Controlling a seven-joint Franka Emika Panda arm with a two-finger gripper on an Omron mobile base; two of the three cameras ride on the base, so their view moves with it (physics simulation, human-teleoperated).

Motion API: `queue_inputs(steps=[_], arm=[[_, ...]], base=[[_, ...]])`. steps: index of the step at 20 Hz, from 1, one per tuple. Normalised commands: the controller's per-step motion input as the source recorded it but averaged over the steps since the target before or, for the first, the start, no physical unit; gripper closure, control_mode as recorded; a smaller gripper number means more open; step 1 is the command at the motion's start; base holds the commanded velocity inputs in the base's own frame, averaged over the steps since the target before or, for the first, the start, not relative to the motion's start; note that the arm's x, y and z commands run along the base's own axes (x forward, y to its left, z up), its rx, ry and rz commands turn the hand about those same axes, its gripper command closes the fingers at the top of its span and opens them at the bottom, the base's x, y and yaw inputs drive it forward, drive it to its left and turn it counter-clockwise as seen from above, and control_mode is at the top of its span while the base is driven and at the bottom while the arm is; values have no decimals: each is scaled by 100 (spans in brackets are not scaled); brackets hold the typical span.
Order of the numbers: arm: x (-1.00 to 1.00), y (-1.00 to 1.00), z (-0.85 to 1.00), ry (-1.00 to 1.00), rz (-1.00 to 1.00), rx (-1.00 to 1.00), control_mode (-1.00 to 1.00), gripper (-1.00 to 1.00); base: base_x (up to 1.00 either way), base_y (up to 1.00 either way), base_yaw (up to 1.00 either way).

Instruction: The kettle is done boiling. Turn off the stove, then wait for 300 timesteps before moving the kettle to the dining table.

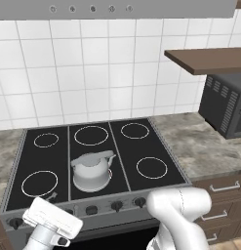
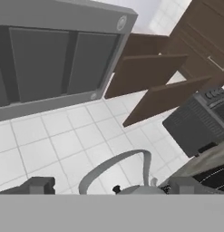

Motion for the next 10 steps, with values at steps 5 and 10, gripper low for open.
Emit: queue_inputs(steps=[5, 10], arm=[[2, -12, 1, 0, 0, 11, -100, -100], [20, -4, 1, 0, 0, 14, -100, -100]], base=[[0, 0, 0], [0, 0, 0]])
